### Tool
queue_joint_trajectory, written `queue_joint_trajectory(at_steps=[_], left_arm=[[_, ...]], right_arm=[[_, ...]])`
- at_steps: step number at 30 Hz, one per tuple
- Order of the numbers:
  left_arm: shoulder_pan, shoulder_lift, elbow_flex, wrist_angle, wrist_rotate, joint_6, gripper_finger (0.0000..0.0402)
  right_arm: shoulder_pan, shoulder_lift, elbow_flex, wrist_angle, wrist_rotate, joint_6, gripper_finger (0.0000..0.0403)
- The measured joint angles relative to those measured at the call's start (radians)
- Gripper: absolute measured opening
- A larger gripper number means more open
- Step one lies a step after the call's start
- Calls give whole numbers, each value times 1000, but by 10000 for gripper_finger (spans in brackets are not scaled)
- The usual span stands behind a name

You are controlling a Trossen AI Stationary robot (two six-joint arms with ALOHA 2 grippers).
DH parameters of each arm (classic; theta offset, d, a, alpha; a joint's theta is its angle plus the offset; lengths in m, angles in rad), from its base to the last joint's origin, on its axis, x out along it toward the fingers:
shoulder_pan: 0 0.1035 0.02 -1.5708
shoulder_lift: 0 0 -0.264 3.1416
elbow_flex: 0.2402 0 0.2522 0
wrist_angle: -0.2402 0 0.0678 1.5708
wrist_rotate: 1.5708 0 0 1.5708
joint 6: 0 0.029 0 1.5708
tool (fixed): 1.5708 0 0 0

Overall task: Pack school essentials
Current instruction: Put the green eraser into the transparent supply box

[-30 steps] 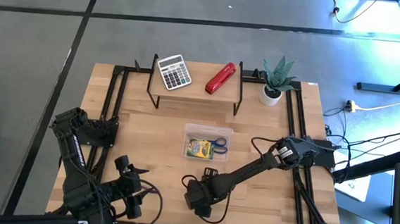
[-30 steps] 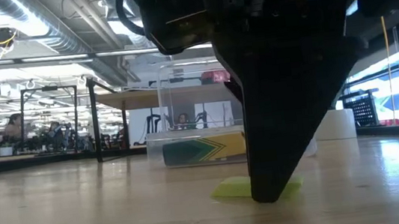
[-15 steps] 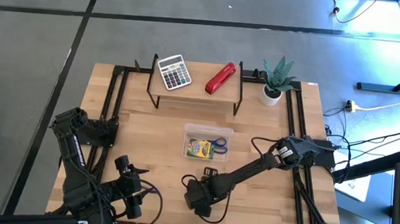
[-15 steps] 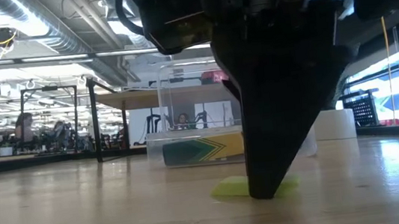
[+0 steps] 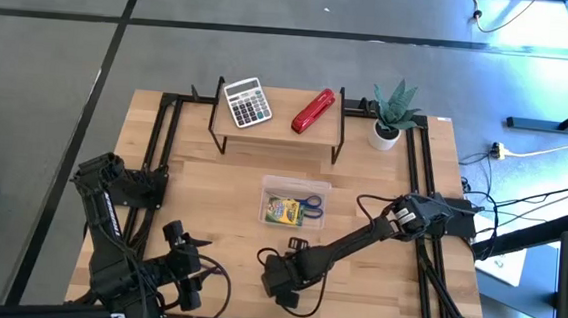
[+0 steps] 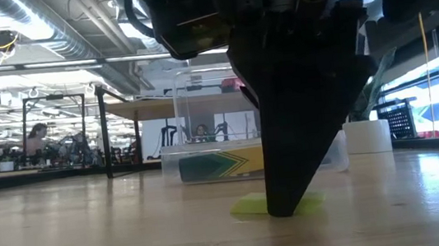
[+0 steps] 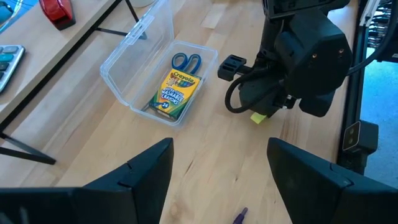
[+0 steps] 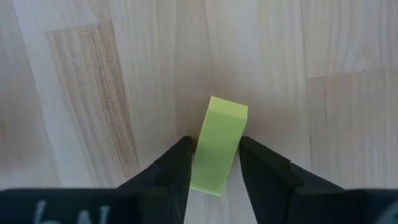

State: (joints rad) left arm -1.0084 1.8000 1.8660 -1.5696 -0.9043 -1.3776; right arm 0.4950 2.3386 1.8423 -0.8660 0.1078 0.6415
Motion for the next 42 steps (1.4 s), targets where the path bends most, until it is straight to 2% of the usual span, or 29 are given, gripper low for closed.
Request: queue_joint_trajectory(at_steps=[9, 27, 33, 42], left_arm=[[0, 0, 0, 0, 0, 0, 253], [0, 0, 0, 0, 0, 0, 254], [0, 0, 0, 0, 0, 0, 254], [0, 0, 0, 0, 0, 0, 254]], right_arm=[[0, 0, 0, 4, 0, 3, 110], [-1, 9, 55, -55, 30, 4, 108], [-2, 9, 72, -58, 6, 11, 108], [-11, 7, 169, -172, 3, 8, 108]])
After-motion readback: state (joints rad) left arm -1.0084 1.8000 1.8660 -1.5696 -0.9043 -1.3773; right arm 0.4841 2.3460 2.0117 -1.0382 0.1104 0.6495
